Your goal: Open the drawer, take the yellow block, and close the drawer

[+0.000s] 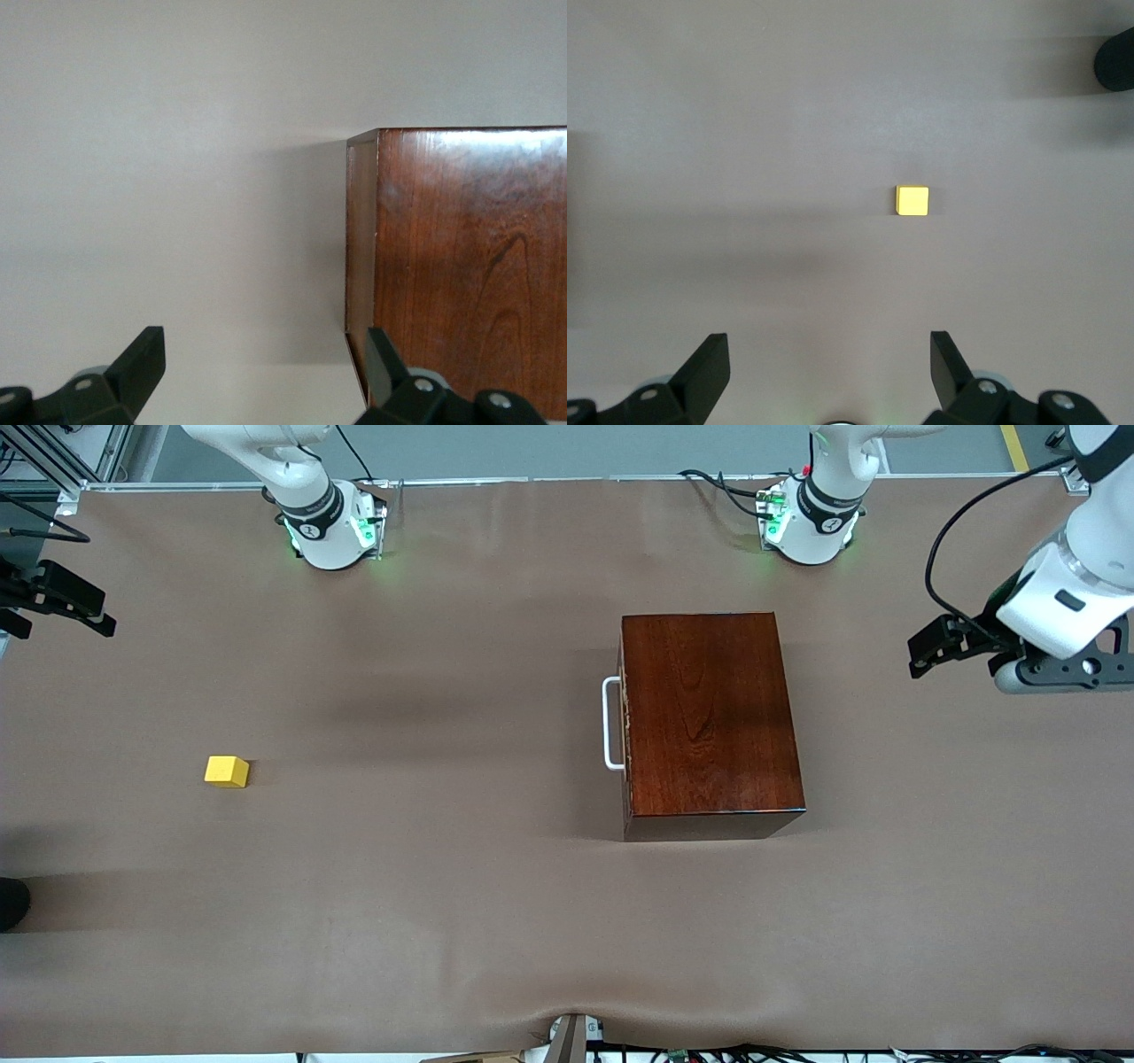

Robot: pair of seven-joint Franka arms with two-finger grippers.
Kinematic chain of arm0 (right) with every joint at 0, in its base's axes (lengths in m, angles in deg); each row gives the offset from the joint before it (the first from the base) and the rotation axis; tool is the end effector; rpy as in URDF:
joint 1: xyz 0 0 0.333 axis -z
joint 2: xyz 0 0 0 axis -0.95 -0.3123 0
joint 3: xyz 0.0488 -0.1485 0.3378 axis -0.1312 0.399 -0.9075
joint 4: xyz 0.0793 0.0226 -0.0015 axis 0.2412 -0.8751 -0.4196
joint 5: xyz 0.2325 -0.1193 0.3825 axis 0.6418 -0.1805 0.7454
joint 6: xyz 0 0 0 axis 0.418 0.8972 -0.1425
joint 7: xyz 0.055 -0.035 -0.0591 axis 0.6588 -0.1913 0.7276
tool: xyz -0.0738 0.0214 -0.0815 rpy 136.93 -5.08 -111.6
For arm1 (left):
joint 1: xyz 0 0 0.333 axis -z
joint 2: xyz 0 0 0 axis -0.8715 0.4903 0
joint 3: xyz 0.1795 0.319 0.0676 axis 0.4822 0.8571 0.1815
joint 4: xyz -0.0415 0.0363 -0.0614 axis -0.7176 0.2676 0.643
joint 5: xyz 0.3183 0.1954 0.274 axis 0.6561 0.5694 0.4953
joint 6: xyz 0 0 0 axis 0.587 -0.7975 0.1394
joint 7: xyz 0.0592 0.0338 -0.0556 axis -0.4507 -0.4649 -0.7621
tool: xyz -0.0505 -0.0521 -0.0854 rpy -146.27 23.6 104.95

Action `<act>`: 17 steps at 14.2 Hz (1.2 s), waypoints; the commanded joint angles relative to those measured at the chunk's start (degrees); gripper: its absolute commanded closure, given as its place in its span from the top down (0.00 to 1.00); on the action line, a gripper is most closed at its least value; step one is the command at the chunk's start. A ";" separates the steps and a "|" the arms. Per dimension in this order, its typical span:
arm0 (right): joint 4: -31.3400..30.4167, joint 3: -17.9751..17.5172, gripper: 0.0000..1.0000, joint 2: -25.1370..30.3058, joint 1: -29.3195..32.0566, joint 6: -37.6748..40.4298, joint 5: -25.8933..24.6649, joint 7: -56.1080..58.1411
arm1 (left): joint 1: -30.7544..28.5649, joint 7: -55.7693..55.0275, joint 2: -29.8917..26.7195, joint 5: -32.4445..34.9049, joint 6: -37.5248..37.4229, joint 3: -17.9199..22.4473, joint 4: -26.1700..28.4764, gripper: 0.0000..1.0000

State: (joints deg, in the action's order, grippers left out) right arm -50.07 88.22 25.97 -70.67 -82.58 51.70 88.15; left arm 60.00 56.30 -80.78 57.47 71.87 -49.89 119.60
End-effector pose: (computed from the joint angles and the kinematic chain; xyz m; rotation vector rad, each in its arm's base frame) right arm 0.6011 -0.0191 0.7332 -3.1339 -0.0243 0.0413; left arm 0.6147 -0.0911 0.6636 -3.1306 0.0133 -0.0130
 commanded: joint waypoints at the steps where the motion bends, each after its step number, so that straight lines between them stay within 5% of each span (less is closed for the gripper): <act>1: 0.29 -0.05 1.00 0.45 -0.16 0.88 -0.97 0.36 | -1.74 2.23 -4.03 0.56 0.73 -1.05 4.01 1.00; 17: 0.03 -0.14 1.00 0.53 -0.42 1.06 0.26 0.44 | -2.79 1.97 -3.42 1.00 -4.11 -0.43 -0.46 1.00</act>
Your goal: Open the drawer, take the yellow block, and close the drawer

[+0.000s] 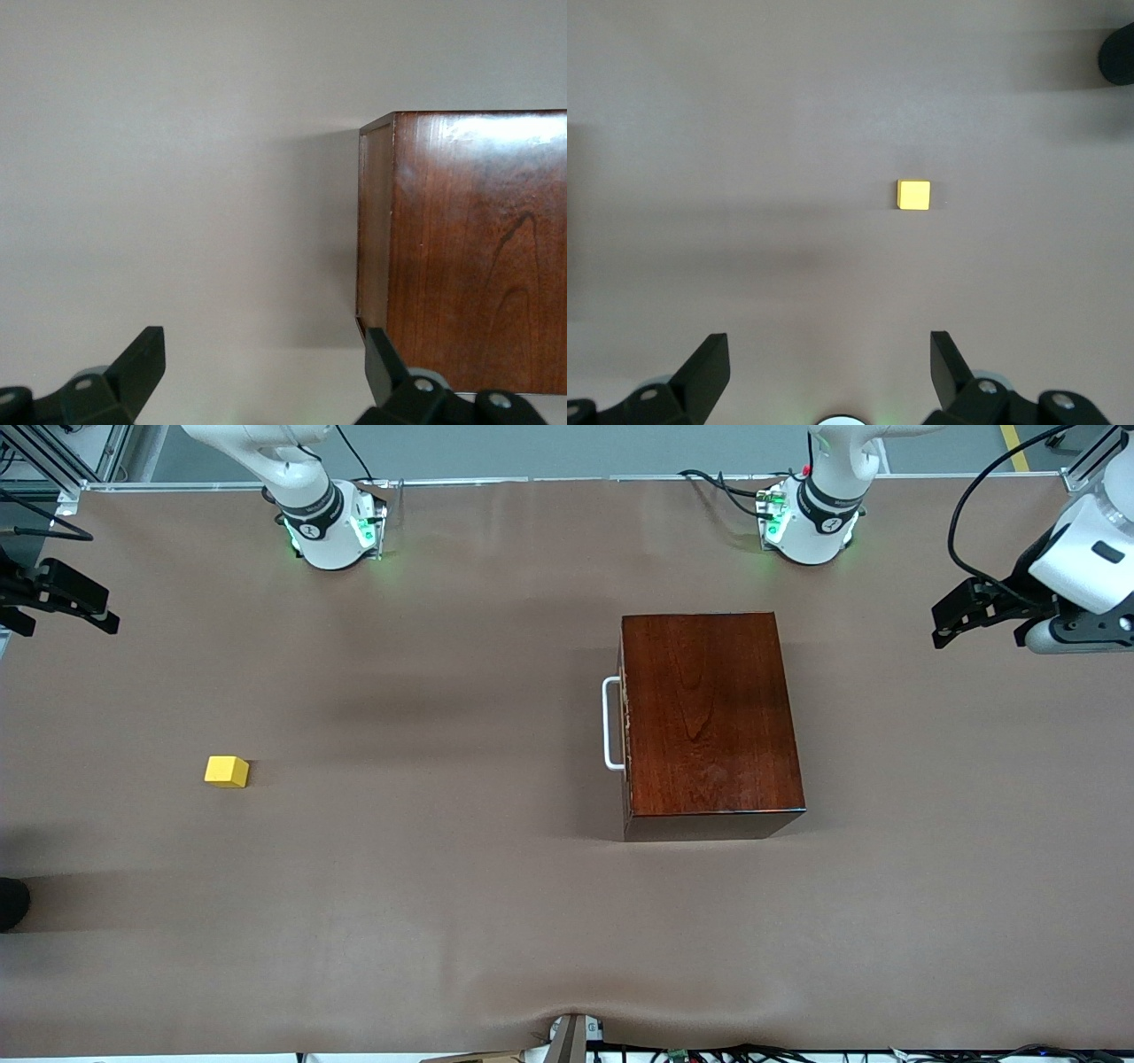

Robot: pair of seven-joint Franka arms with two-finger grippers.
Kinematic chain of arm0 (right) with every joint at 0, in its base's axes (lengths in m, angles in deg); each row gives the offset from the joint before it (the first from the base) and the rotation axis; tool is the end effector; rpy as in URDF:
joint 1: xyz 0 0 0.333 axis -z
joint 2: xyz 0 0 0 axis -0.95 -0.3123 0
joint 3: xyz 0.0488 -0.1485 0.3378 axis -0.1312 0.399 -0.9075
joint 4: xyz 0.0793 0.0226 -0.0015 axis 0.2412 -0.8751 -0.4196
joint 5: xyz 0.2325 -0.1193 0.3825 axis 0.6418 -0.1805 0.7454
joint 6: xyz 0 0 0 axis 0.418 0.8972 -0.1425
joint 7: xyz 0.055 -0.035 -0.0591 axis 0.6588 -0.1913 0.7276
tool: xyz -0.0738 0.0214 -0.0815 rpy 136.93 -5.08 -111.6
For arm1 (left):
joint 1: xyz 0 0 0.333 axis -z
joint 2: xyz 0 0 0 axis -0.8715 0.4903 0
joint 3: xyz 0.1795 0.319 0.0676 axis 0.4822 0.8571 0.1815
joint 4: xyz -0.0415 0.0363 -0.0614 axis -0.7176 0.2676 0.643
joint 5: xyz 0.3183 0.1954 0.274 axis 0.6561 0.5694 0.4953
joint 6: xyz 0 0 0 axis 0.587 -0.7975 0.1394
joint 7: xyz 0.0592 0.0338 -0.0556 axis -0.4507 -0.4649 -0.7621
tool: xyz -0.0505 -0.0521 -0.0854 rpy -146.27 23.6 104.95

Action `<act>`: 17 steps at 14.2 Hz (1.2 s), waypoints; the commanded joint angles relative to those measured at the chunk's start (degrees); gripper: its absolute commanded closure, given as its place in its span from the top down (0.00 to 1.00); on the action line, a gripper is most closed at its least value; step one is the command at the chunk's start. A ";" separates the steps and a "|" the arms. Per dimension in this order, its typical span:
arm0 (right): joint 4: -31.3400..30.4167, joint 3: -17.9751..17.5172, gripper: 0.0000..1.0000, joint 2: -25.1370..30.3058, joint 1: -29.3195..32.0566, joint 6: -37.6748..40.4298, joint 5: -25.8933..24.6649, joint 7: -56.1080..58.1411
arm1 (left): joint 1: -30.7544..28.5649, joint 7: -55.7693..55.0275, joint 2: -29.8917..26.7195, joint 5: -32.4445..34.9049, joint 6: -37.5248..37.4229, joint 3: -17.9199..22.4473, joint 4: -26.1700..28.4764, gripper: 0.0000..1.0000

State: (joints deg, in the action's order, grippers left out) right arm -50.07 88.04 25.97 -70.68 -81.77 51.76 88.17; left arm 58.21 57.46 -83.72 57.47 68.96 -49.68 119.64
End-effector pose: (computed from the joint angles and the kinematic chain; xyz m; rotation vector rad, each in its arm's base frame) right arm 0.5995 -0.0169 0.7320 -3.1320 -0.0304 0.0633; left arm 0.5942 -0.0696 0.6897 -3.1225 -0.0108 -0.0127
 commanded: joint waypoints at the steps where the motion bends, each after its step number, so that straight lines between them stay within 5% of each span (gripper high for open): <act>1: 0.03 0.05 1.00 0.53 -0.33 0.25 0.99 0.33 | -1.00 0.81 -0.48 1.00 -1.29 -0.65 -0.59 1.00; 17: -0.24 0.13 1.00 0.53 -0.15 0.52 1.96 0.33 | -1.09 0.72 0.84 1.09 -4.90 -0.74 -3.49 1.00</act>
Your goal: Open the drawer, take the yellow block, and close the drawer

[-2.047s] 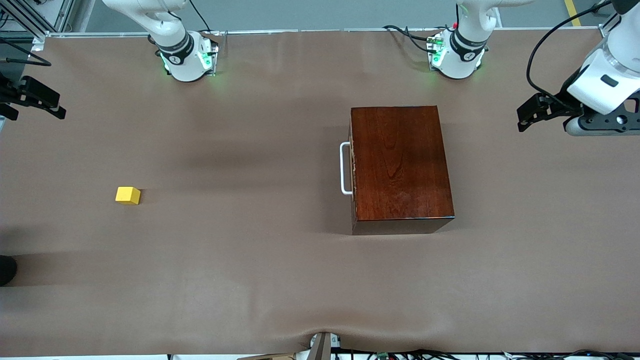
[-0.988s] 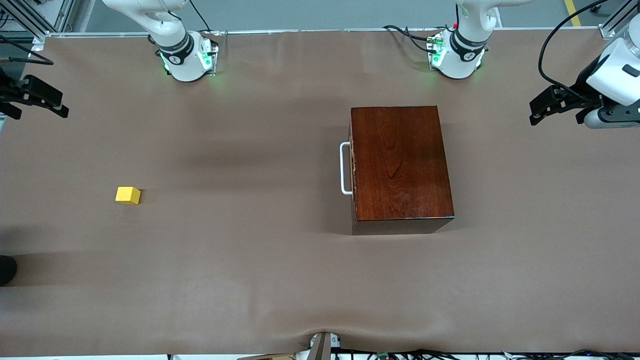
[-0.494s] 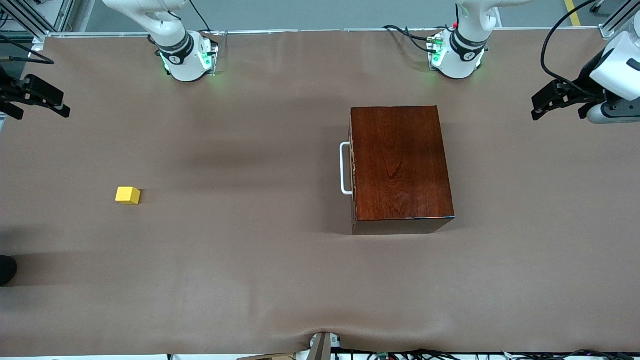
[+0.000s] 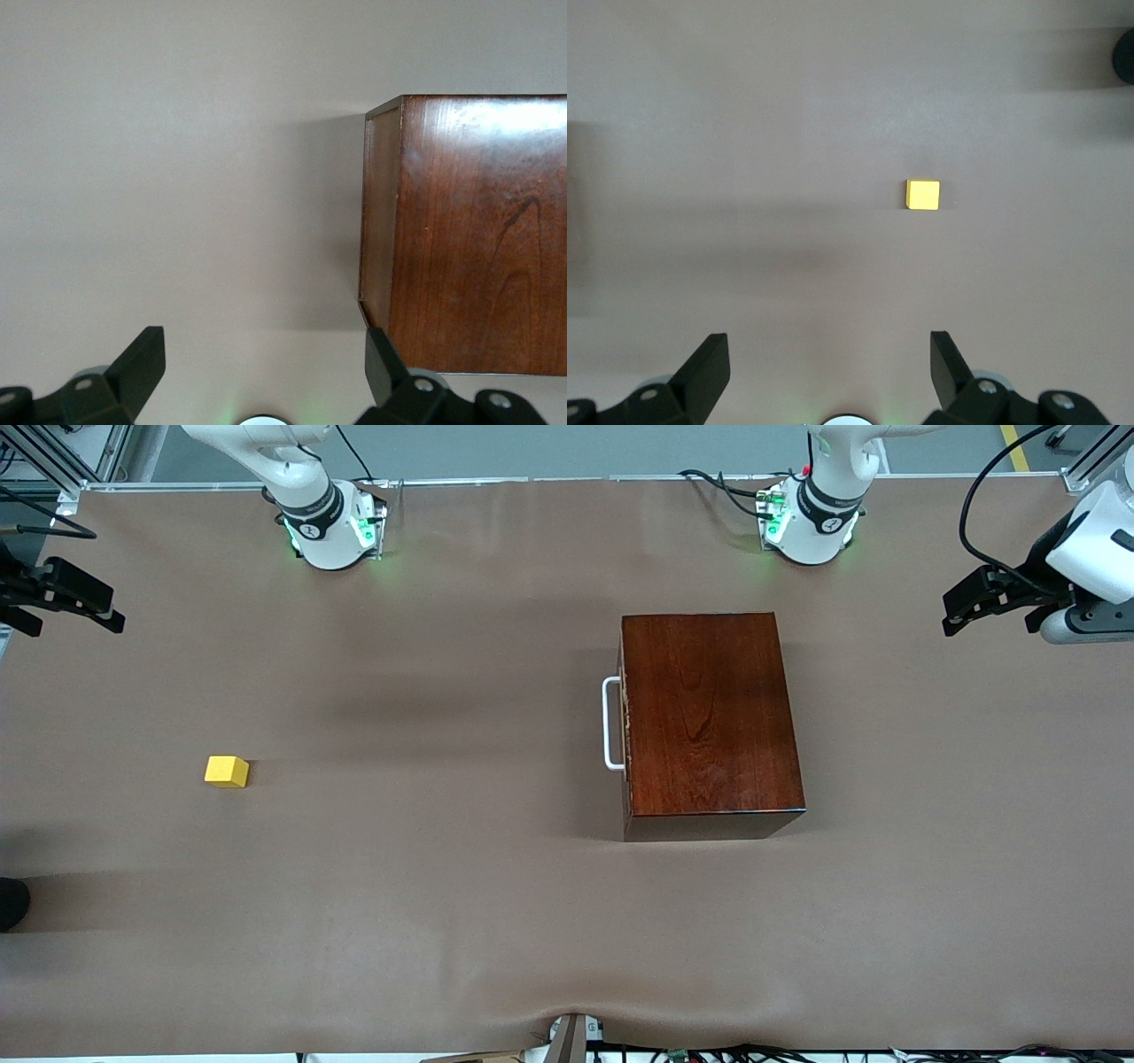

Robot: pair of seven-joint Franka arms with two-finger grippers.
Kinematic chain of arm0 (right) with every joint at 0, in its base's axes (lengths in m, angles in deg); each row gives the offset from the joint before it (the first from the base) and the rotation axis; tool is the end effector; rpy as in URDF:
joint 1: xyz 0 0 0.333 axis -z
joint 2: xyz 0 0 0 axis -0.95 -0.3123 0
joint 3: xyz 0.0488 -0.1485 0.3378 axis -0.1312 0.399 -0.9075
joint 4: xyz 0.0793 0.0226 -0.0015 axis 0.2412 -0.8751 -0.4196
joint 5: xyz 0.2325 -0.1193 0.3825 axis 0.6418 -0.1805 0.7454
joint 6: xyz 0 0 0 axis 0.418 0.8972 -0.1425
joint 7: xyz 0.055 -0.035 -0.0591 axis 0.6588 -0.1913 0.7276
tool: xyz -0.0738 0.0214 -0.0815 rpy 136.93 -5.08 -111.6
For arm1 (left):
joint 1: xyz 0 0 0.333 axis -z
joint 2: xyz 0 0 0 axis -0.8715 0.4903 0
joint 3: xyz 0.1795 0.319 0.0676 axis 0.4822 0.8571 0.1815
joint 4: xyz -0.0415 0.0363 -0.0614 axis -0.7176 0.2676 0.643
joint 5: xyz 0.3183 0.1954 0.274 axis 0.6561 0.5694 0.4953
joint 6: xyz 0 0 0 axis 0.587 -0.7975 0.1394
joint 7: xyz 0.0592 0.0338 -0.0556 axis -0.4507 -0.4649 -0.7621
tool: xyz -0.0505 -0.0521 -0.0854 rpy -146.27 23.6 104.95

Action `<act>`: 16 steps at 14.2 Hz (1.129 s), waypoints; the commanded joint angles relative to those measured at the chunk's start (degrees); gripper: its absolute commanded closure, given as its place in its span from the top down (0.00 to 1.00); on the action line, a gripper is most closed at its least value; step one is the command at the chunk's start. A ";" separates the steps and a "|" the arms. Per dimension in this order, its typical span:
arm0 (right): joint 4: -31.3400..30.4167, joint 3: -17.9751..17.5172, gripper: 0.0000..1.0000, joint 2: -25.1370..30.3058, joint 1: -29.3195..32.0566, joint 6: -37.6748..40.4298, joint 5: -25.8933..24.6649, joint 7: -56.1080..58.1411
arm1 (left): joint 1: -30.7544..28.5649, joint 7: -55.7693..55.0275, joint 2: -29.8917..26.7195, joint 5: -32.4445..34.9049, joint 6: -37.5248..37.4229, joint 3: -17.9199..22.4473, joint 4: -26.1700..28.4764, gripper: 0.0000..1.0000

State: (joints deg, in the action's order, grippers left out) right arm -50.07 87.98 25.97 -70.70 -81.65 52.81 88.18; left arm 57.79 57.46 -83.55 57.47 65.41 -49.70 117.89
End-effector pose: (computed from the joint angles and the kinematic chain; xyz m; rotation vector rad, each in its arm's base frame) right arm 0.5994 -0.0137 0.7319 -3.1138 -0.0369 0.0651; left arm 0.5893 -0.0648 0.6990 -3.1188 -0.0226 0.0408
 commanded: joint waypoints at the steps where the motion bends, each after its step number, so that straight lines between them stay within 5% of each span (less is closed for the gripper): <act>1: -0.32 0.19 1.00 0.54 -0.14 0.39 0.92 0.33 | -0.58 0.72 0.67 1.08 -1.43 -0.71 -1.74 1.00; 16: -0.41 0.19 1.00 0.54 -0.05 0.39 0.92 0.33 | -0.58 0.98 0.14 1.00 -2.84 -0.88 -1.83 1.00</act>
